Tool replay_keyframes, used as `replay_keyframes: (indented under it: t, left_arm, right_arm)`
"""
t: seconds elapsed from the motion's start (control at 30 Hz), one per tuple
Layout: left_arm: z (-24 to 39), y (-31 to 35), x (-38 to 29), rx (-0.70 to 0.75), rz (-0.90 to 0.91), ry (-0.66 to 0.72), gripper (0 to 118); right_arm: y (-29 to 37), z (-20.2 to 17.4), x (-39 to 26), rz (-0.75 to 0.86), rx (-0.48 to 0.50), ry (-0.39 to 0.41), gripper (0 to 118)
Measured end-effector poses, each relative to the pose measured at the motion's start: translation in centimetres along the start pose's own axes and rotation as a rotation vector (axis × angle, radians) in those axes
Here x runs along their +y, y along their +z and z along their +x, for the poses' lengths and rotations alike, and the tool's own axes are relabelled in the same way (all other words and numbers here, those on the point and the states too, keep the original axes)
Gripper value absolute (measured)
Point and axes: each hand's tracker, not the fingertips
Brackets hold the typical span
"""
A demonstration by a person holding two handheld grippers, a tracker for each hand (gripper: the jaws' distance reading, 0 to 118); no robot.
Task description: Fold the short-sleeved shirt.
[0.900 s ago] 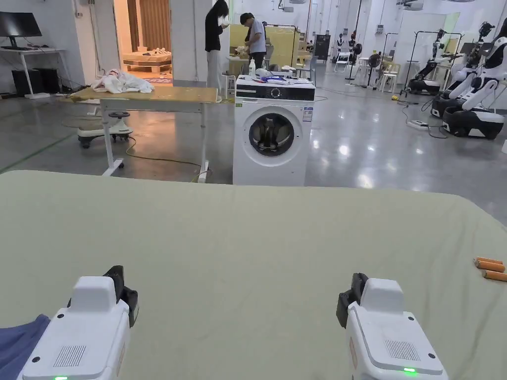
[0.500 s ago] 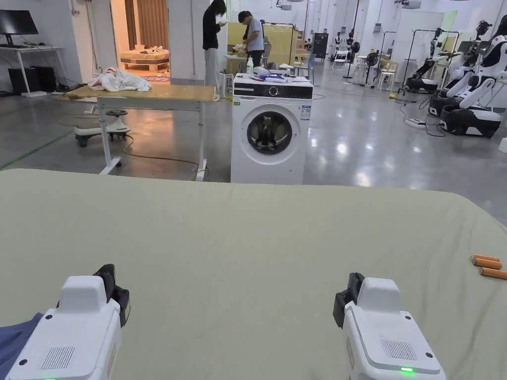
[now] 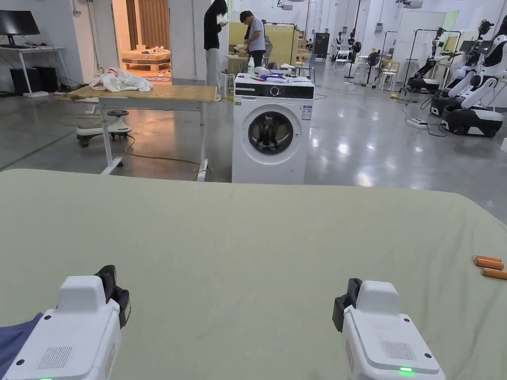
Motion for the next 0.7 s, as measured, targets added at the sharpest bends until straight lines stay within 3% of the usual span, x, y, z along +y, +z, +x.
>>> replay_keyframes:
  t: [0.1,0.23,0.27,0.3,0.37,0.47,0.5,0.6,0.63,0.7]
  left_arm:
    - [-1.4,-0.4,0.4,-0.022,-0.027,0.210,1]
    - [-3.4,-1.0,0.5,-0.084,-0.050,0.525,1]
    - [-3.3,-1.0,0.5,-0.088,-0.053,0.535,1]
    - [-2.8,-1.0,0.7,-0.079,-0.053,0.461,1]
    - [-0.8,-0.7,1.2,-0.064,-0.039,0.173,1]
    - [2.8,-0.3,0.6,-0.047,-0.018,-0.362,0]
    - [3.7,-0.3,-0.1,-0.033,-0.019,-0.541,0]
    - [5.2,-0.8,-2.2,0.010,-0.004,-0.928,0]
    - [5.2,-0.8,-2.7,0.006,0.010,-0.983,0]
    - [5.1,-0.7,-3.2,-0.011,0.030,-1.064,0]
  right_arm:
    - [-0.1,1.2,0.5,-0.025,0.010,-0.196,2]
    - [-0.1,2.3,0.8,-0.005,0.044,-0.394,2]
    - [-0.1,2.5,0.8,0.008,0.061,-0.423,2]
    - [-0.1,2.5,0.9,0.011,0.064,-0.405,2]
    - [-0.2,1.7,1.5,0.018,0.077,-0.260,2]
    - [-0.1,-0.7,2.1,0.046,0.079,0.257,1]
    - [0.0,-1.8,1.7,0.085,0.062,0.472,1]
    - [-0.1,-3.6,0.3,0.134,-0.018,0.959,1]
    - [-0.2,-3.7,-0.2,0.149,-0.023,1.040,1]
    - [-0.3,-3.7,-0.4,0.151,-0.017,1.083,1]
